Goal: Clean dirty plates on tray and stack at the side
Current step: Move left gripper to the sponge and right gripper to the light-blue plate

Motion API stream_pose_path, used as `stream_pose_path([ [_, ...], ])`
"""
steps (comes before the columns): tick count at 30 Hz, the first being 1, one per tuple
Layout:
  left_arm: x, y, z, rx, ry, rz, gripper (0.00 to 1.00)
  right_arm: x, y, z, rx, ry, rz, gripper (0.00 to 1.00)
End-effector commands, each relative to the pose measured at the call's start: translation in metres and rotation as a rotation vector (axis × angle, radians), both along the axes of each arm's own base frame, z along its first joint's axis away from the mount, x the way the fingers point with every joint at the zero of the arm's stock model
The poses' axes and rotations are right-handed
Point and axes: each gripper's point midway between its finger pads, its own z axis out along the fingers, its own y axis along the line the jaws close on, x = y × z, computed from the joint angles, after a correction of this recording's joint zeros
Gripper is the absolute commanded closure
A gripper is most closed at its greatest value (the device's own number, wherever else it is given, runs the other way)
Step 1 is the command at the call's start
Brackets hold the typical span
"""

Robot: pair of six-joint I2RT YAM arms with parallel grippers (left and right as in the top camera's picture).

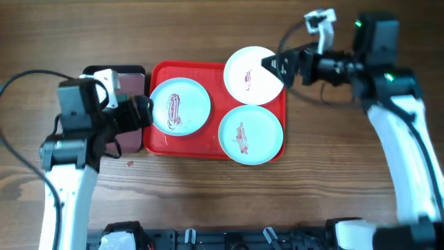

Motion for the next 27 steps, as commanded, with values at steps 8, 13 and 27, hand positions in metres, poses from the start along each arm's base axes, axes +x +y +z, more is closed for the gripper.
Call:
stream_pose_path([
  [8,0.006,-0.011,-0.014,-0.059,0.062,-0.031,0.00,0.027,0.047,-0.112,-0.215,0.284,-0.113,0.07],
  [13,0.007,0.004,-0.017,0.016,0.064,0.008,0.00,0.025,0.068,-0.139,-0.483,0.198,-0.258,0.07],
  [27,0.014,0.082,-0.037,0.165,0.125,0.318,0.11,0.025,0.114,-0.216,-0.555,0.275,-0.281,0.25],
])
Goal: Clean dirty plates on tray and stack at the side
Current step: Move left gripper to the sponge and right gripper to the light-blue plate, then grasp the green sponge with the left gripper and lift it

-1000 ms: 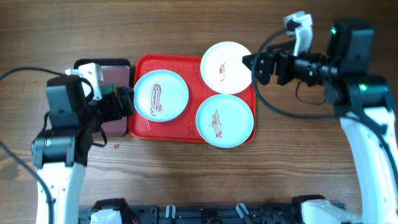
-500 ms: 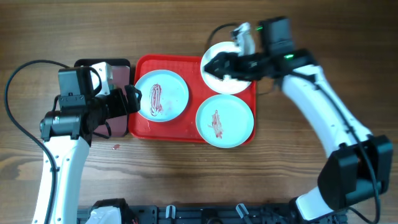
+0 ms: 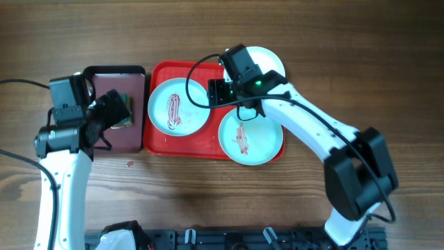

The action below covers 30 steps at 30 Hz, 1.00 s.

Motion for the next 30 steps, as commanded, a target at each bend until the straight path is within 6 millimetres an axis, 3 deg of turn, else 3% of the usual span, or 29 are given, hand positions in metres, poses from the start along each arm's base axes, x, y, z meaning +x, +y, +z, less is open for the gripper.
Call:
stream_pose_path([
  [1,0.014,0.004,-0.020,0.036,0.062,-0.083,0.11,0.007,0.003,-0.016,0.002,0.026,-0.047,0.25],
  [4,0.023,0.006,-0.044,0.047,0.120,-0.114,0.12,0.009,0.006,-0.019,0.008,0.024,-0.043,0.25],
  [9,0.035,0.025,-0.085,0.079,0.204,-0.171,0.28,0.010,0.007,-0.032,-0.002,0.037,-0.042,0.27],
  [14,0.045,0.024,-0.115,0.036,0.229,-0.256,0.29,0.010,0.007,-0.039,-0.005,0.042,-0.041,0.27],
  [18,0.059,0.009,-0.120,0.033,0.180,-0.414,0.18,0.010,0.007,-0.039,-0.007,0.039,-0.035,0.26],
  [22,0.070,0.019,-0.116,0.095,0.147,-0.415,0.12,0.010,0.007,-0.039,-0.007,0.038,-0.036,0.26],
  [30,0.069,0.020,-0.140,0.089,0.199,-0.413,0.22,0.009,0.007,-0.039,-0.011,0.039,-0.031,0.26],
])
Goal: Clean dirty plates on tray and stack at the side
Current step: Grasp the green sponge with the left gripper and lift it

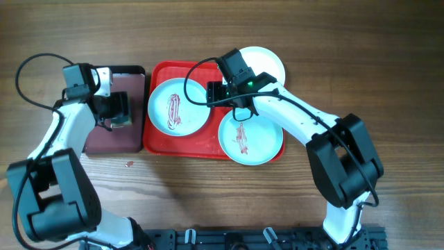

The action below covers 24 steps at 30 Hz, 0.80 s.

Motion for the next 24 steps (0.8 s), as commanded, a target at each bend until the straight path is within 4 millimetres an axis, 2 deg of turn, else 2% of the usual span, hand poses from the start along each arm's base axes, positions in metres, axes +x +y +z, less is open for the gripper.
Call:
stream_pose_path([
  [1,0.001,0.001,-0.017,0.006,0.040,-0.021,0.23,0.001,0.002,-0.004,-0.008,0.002,0.006,0.25],
  [8,-0.001,-0.008,-0.026,-0.009,0.068,-0.040,0.34,0.001,0.002,-0.003,-0.007,0.001,0.005,0.24],
  [12,-0.003,-0.007,-0.030,-0.011,0.078,-0.038,0.52,0.001,0.002,-0.004,-0.008,0.003,0.005,0.24],
  [13,-0.002,-0.007,-0.031,-0.012,0.077,-0.037,0.61,0.000,0.001,-0.004,-0.010,0.006,0.006,0.21],
  [15,-0.001,-0.007,-0.035,-0.017,0.079,-0.028,0.67,-0.002,0.000,-0.005,-0.016,0.015,0.005,0.18],
  [17,-0.003,-0.008,-0.040,-0.021,0.093,-0.029,0.67,-0.003,0.000,-0.006,-0.017,0.018,0.005,0.15],
  [20,-0.005,-0.009,-0.049,-0.026,0.115,-0.029,0.55,-0.003,0.000,-0.006,-0.017,0.019,0.005,0.15],
  [22,-0.007,-0.009,-0.054,-0.030,0.130,-0.029,0.55,-0.003,-0.001,-0.006,-0.017,0.024,-0.002,0.15],
  [24,-0.008,-0.010,-0.057,-0.039,0.136,-0.018,0.62,-0.004,-0.001,-0.007,-0.019,0.028,-0.002,0.15],
])
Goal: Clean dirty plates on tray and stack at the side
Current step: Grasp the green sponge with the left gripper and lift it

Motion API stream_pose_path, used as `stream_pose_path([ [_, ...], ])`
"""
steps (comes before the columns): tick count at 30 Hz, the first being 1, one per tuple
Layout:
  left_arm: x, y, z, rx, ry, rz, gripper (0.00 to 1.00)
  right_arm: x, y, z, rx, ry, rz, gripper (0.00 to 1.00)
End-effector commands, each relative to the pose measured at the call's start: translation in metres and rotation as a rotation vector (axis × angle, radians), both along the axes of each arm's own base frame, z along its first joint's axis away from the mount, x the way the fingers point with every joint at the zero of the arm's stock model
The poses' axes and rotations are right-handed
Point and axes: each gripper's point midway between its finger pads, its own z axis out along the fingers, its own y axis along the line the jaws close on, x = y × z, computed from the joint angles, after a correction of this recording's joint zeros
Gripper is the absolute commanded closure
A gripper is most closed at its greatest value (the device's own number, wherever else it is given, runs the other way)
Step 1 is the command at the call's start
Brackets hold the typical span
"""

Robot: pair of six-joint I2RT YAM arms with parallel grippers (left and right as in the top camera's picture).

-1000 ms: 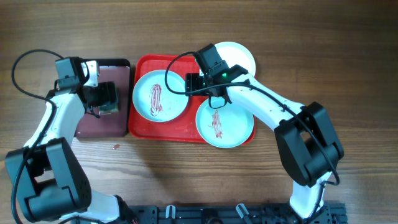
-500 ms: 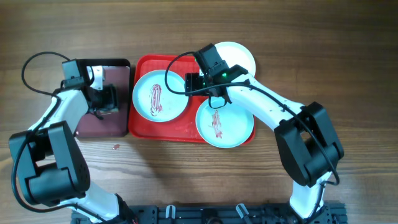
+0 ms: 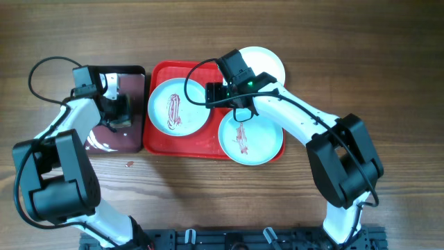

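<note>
A red tray [image 3: 159,144] holds three plates. The left pale-blue plate [image 3: 173,121] has a red smear, and so does the lower right pale-blue plate [image 3: 260,142]. A white plate [image 3: 267,61] at the tray's far right corner is partly hidden by my right arm. My right gripper [image 3: 210,94] is at the right rim of the left plate and looks shut on it. My left gripper [image 3: 119,114] is down over a dark maroon dish [image 3: 132,83] left of the tray, shut on a greenish sponge [image 3: 123,122].
The maroon dish has a wet shine near its front. A small red spot [image 3: 130,164] lies on the wooden table in front of it. My right arm crosses over the tray's right half. Cables trail from both arms.
My left arm has shifted slightly, with the gripper and sponge a little nearer the front of the maroon dish. The right gripper has stayed at the left plate's rim. The plates have not moved.
My right gripper was first at the white plate's rim and my left gripper was by the tray's left edge. Then the right gripper was at the left blue plate's rim and the left one over the maroon dish at the sponge. Both have stayed there.
</note>
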Motion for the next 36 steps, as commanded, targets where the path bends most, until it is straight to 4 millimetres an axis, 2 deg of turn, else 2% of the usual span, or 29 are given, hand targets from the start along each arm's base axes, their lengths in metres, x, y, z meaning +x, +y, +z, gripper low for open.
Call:
stream_pose_path([
  [1,-0.007,-0.004,-0.020,-0.026,0.056,0.021,0.73,-0.001,0.001,-0.004,-0.008,0.013,-0.002,0.15],
  [2,-0.007,-0.004,-0.020,-0.026,0.056,0.021,0.89,-0.001,0.001,-0.005,-0.009,0.014,-0.001,0.15],
  [3,-0.007,-0.004,-0.020,-0.026,0.056,0.021,0.96,-0.002,0.002,-0.005,-0.005,0.018,0.001,0.15],
  [6,-0.007,-0.003,-0.019,-0.044,0.055,0.072,0.96,-0.003,0.002,-0.005,-0.003,0.022,0.003,0.15],
  [9,-0.004,-0.003,-0.010,-0.063,0.034,0.138,0.96,-0.005,0.004,-0.005,0.008,0.031,0.011,0.18],
  [12,0.001,-0.002,0.011,-0.081,0.007,0.194,0.96,-0.008,0.007,-0.004,0.026,0.044,0.023,0.29],
  [14,0.004,-0.004,0.036,-0.102,-0.017,0.216,0.96,-0.009,0.006,-0.005,0.022,0.051,0.022,0.35],
  [15,0.004,-0.008,0.054,-0.130,-0.030,0.213,0.96,-0.011,0.005,-0.006,0.018,0.061,0.019,0.36],
  [17,0.001,-0.012,0.074,-0.152,-0.042,0.235,0.96,-0.013,0.004,-0.007,0.015,0.072,0.012,0.37],
  [24,-0.011,-0.015,0.116,-0.154,-0.113,0.242,0.96,-0.019,0.011,-0.013,0.059,0.126,-0.015,0.37],
  [29,-0.015,-0.016,0.119,-0.155,-0.107,0.242,0.96,-0.017,0.022,-0.028,0.098,0.148,-0.003,0.40],
  [36,-0.014,-0.023,0.120,-0.185,-0.111,0.208,0.96,-0.005,0.026,-0.043,0.108,0.124,-0.041,0.54],
])
